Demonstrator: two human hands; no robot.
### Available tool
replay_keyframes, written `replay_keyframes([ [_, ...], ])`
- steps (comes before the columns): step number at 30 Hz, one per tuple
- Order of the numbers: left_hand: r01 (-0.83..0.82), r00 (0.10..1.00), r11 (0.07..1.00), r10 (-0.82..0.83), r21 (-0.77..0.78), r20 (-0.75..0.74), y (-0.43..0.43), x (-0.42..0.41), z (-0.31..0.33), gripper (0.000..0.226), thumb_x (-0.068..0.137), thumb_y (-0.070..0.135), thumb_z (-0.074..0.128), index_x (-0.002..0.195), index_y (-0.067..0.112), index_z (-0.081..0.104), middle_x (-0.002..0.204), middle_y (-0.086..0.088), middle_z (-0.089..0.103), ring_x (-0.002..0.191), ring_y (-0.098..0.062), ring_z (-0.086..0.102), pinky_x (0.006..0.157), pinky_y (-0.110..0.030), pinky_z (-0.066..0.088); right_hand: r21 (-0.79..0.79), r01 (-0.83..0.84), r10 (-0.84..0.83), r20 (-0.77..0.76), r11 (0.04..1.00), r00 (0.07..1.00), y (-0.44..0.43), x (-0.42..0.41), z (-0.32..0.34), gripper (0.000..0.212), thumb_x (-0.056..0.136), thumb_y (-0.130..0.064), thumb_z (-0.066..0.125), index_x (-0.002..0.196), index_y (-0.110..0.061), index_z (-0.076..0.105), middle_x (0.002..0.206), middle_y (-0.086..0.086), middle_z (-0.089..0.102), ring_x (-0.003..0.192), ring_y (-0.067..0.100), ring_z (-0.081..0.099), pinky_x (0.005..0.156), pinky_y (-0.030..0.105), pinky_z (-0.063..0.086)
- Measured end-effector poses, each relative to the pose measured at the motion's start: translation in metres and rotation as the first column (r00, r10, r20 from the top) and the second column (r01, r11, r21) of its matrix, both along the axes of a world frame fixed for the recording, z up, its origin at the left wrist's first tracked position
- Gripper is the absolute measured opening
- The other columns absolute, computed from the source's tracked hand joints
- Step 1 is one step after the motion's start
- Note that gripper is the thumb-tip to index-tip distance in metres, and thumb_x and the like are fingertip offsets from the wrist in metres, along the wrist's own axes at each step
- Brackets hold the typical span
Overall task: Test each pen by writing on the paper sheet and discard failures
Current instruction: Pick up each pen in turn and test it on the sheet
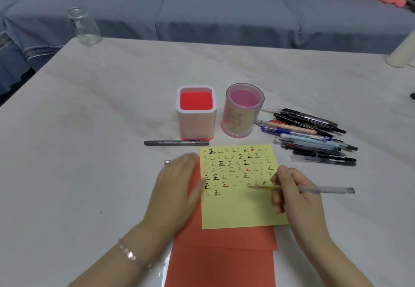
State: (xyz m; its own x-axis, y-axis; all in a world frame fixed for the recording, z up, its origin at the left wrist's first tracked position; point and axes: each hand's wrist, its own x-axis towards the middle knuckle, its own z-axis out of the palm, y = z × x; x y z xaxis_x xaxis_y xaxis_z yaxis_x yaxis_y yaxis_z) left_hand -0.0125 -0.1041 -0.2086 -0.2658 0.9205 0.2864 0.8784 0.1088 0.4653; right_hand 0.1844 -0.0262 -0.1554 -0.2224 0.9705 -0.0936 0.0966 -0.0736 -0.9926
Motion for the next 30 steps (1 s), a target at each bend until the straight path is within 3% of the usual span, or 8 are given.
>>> replay_keyframes([
  [3,0.200,0.979,0.979,-0.201,-0.049,-0.035,-0.010,0.023,-0.007,0.061,0.084,0.048,0.045,0.135,0.016,0.037,0.142,-0.003,0.043,0.130,-0.013,0.033,0.105,-0.030,0.024,-0.028,0.002,-0.004,-0.070,1.000,0.998,0.001,-0.005,-0.004,0.034,0.089,-0.030,0.045,0.068,-0.005,0.054,0.044,0.005,0.055,0.037,0.012,0.049,0.039,0.018,0.039],
  [9,0.100,0.982,0.980,-0.125,-0.172,-0.140,-0.006,0.027,-0.025,0.069,0.080,0.060,0.041,0.132,0.015,0.049,0.141,0.000,0.046,0.133,-0.013,0.029,0.105,-0.037,0.021,-0.067,-0.061,0.054,-0.096,0.996,0.994,0.002,-0.023,-0.015,0.037,0.079,-0.041,0.042,0.077,-0.008,0.060,0.064,0.007,0.070,0.060,0.016,0.067,0.050,0.021,0.052],
  [14,0.068,0.983,0.983,-0.095,-0.168,-0.157,-0.004,0.029,-0.026,0.069,0.077,0.061,0.041,0.127,0.015,0.056,0.138,0.002,0.050,0.132,-0.012,0.030,0.105,-0.039,0.021,-0.011,0.039,-0.039,-0.018,0.999,0.999,0.000,-0.040,-0.025,0.031,0.086,-0.025,0.059,0.063,-0.006,0.055,0.045,0.000,0.059,0.045,0.008,0.055,0.050,0.015,0.046],
  [17,0.061,0.986,0.988,-0.082,-0.143,-0.145,-0.005,0.029,-0.027,0.069,0.076,0.061,0.042,0.127,0.016,0.057,0.137,0.003,0.050,0.132,-0.011,0.031,0.106,-0.039,0.021,0.069,0.144,-0.148,0.068,0.987,0.987,0.000,-0.049,-0.036,0.044,0.085,-0.024,0.064,0.052,-0.003,0.044,0.035,-0.002,0.046,0.037,0.007,0.042,0.045,0.012,0.037],
  [21,0.056,0.993,0.992,-0.067,-0.112,-0.099,-0.005,0.031,-0.028,0.069,0.074,0.060,0.045,0.125,0.017,0.058,0.137,0.004,0.051,0.132,-0.011,0.035,0.107,-0.039,0.022,0.140,0.227,-0.245,0.124,0.964,0.962,-0.002,-0.056,-0.051,0.054,0.083,-0.029,0.061,0.048,0.001,0.032,0.045,0.022,0.037,0.045,0.014,0.034,0.048,0.020,0.031],
  [25,0.054,0.995,0.994,-0.063,-0.100,-0.084,-0.004,0.030,-0.028,0.069,0.073,0.060,0.047,0.124,0.016,0.059,0.136,0.004,0.051,0.132,-0.014,0.039,0.107,-0.040,0.024,0.172,0.210,-0.241,0.184,0.962,0.953,-0.004,-0.061,-0.057,0.042,0.076,-0.027,0.051,0.044,-0.013,0.028,0.049,0.030,0.038,0.047,0.019,0.033,0.050,0.029,0.032],
  [30,0.051,0.996,0.994,-0.058,-0.098,-0.073,-0.004,0.030,-0.027,0.069,0.072,0.060,0.048,0.124,0.015,0.059,0.136,0.003,0.052,0.132,-0.014,0.039,0.108,-0.039,0.023,0.240,0.120,-0.182,0.253,0.963,0.950,-0.005,-0.060,-0.061,0.041,0.076,-0.025,0.052,0.045,-0.013,0.027,0.046,0.018,0.036,0.044,0.013,0.032,0.047,0.024,0.030],
])
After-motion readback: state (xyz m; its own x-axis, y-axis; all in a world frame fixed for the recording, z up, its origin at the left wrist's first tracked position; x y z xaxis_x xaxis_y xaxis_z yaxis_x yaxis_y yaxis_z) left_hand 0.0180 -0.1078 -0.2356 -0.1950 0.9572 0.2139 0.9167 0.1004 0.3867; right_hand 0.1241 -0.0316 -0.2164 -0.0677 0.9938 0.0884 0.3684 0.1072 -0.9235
